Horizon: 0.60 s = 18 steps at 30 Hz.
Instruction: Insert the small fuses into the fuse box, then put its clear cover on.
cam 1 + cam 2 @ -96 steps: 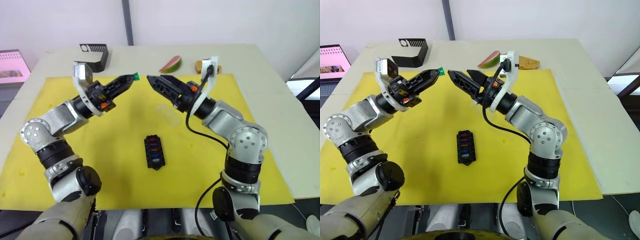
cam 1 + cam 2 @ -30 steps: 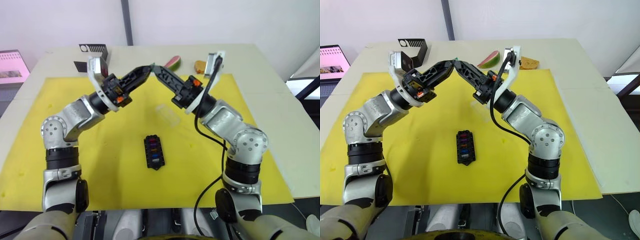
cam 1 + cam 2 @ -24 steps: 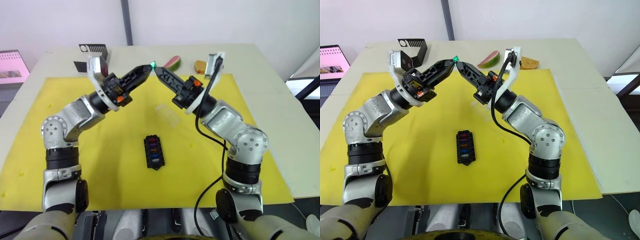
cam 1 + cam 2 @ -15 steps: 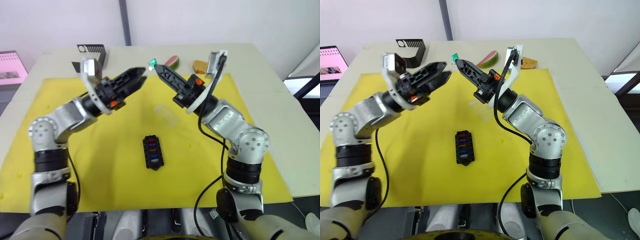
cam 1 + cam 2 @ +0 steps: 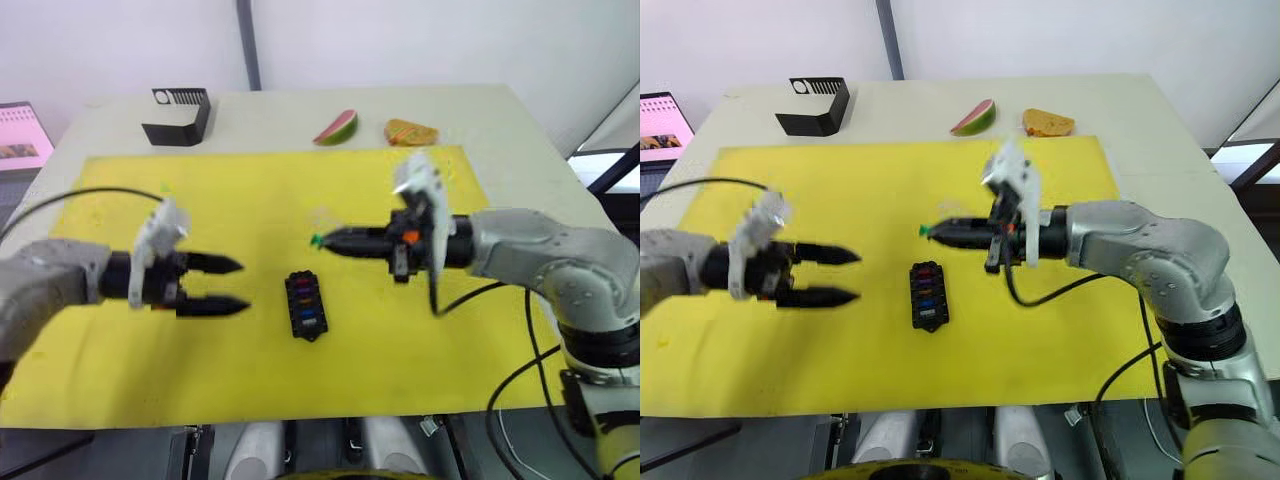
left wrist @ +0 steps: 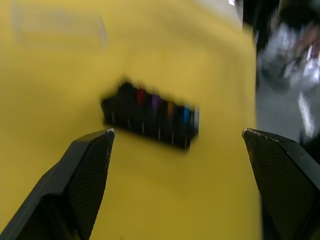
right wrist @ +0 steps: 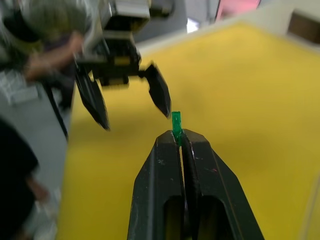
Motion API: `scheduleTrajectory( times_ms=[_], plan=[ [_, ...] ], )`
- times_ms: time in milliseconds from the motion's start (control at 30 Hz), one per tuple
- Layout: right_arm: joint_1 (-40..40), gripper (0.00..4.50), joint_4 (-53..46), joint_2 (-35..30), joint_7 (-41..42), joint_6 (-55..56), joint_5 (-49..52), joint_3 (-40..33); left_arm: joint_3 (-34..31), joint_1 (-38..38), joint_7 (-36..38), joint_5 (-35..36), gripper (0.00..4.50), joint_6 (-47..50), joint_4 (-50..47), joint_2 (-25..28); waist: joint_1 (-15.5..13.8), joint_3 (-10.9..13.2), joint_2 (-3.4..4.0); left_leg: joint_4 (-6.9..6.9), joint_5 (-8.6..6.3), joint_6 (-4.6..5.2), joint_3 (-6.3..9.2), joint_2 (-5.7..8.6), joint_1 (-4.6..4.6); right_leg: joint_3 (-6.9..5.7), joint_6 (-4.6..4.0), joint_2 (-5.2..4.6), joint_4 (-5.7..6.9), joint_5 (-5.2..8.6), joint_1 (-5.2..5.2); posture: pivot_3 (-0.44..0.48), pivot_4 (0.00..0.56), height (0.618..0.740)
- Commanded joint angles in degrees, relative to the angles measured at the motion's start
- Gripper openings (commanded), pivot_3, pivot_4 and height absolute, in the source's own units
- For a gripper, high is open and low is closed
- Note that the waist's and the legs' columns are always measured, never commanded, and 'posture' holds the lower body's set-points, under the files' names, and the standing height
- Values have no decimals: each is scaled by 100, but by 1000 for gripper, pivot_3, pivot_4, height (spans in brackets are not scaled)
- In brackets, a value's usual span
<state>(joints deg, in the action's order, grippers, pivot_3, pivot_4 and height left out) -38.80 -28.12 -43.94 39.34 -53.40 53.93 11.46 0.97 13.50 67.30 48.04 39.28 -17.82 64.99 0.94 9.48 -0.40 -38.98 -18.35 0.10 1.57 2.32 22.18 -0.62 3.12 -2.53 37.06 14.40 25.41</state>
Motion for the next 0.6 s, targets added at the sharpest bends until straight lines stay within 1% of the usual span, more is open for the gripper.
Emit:
scheduleTrajectory(
  times_ms=[33,133,200,300,367,467,600],
  plan=[
    [-359,0,86,48,516,544,-1120,714,45,8,-11,-913,4434,-892,-95,-251,-34,3,1,-2,1,-1,1,-1,2,0,0,-1,1,-1,2,0,150,740],
    [-555,0,397,126,991,1210,-2146,1434,307,-58,-78,-1788,4434,-1727,-39,-587,-50,2,0,-10,-2,3,1,0,6,0,-1,-6,-2,-2,0,0,150,740],
    [-675,0,675,239,1205,1525,-2584,1660,350,-56,-115,-2020,4434,-1894,58,-773,-42,2,0,-11,-6,10,1,0,12,0,1,-7,-10,-3,1,0,150,740],
    [-832,0,1091,411,1525,1811,-3000,1794,432,33,-139,-2357,4434,-2162,271,-994,-36,2,0,-11,-10,15,0,1,23,0,3,-8,-11,-4,13,0,150,740],
    [-884,0,1314,492,1732,1989,-3221,1838,485,111,-166,-2519,4434,-2266,349,-1136,-36,3,0,-11,-9,13,0,1,23,-1,3,-7,-10,-4,15,0,150,740],
    [-930,0,1531,587,1969,2188,-3506,1863,487,211,-185,-2579,4434,-2193,376,-1309,-37,2,0,-13,-9,13,0,1,23,-1,3,-7,-8,-4,14,0,150,740],
    [-982,0,1830,754,2208,2428,-3855,1894,495,257,-152,-2693,4434,-2203,402,-1440,-29,2,0,-18,-8,12,0,1,22,-2,3,-7,-1,-4,13,0,150,740]
  ],
)
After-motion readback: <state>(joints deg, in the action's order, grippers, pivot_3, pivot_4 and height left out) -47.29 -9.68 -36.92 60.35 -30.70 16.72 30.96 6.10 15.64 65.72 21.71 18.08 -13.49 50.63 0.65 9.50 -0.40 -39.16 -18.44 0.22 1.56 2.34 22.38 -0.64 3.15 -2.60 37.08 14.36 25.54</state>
